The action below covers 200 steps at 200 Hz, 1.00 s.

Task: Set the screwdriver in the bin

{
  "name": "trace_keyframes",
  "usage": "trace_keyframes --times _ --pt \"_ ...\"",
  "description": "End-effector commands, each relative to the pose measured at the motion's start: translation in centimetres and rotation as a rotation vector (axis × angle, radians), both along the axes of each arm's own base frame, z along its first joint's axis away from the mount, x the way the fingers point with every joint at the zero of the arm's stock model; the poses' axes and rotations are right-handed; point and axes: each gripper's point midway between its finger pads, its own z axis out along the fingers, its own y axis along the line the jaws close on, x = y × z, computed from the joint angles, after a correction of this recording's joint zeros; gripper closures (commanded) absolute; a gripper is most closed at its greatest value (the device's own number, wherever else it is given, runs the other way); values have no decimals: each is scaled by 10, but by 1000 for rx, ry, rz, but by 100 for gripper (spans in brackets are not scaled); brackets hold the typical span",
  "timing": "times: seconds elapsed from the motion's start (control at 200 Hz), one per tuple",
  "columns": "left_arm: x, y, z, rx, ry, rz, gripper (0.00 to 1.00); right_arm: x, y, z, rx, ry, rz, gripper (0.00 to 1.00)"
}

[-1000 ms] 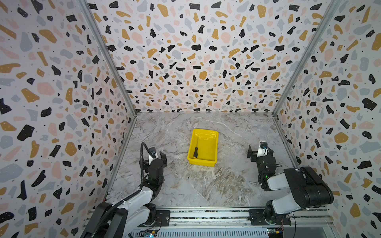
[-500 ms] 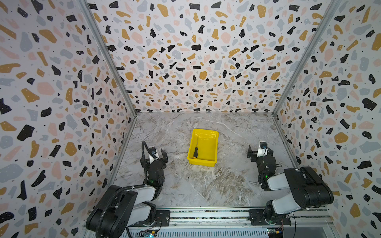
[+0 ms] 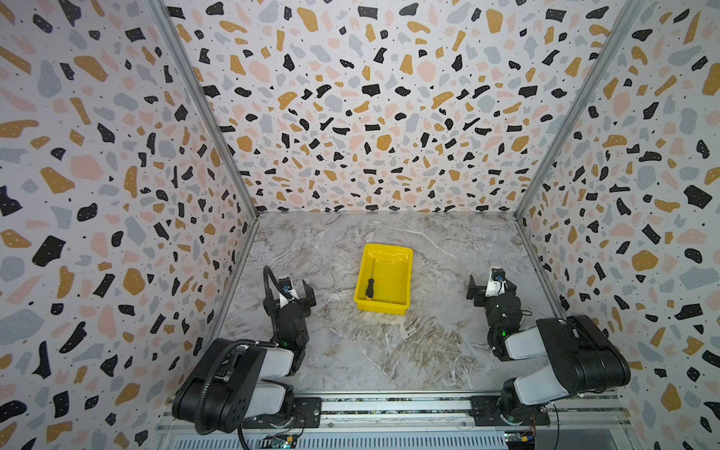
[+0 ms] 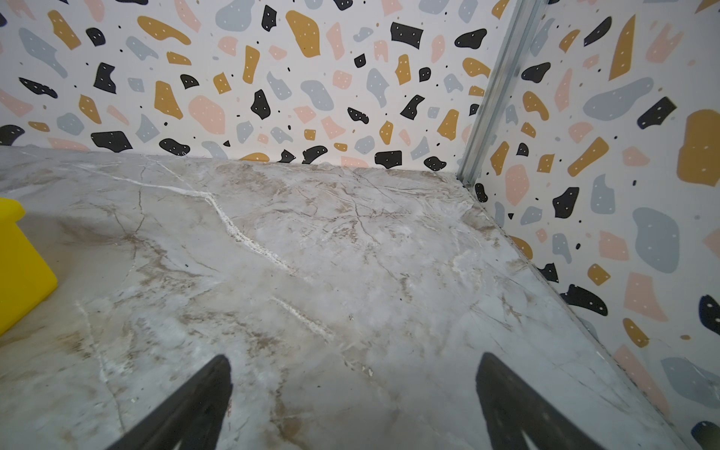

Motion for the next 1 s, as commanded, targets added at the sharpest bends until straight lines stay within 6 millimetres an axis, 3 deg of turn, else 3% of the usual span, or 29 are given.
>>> trace_keyframes --times 0.0,0.996 --pt "4 0 15 -24 -58 -1 0 4 0 9 14 -29 -2 1" --pt "3 0 15 -23 -62 -1 0 5 0 9 14 -27 -2 1"
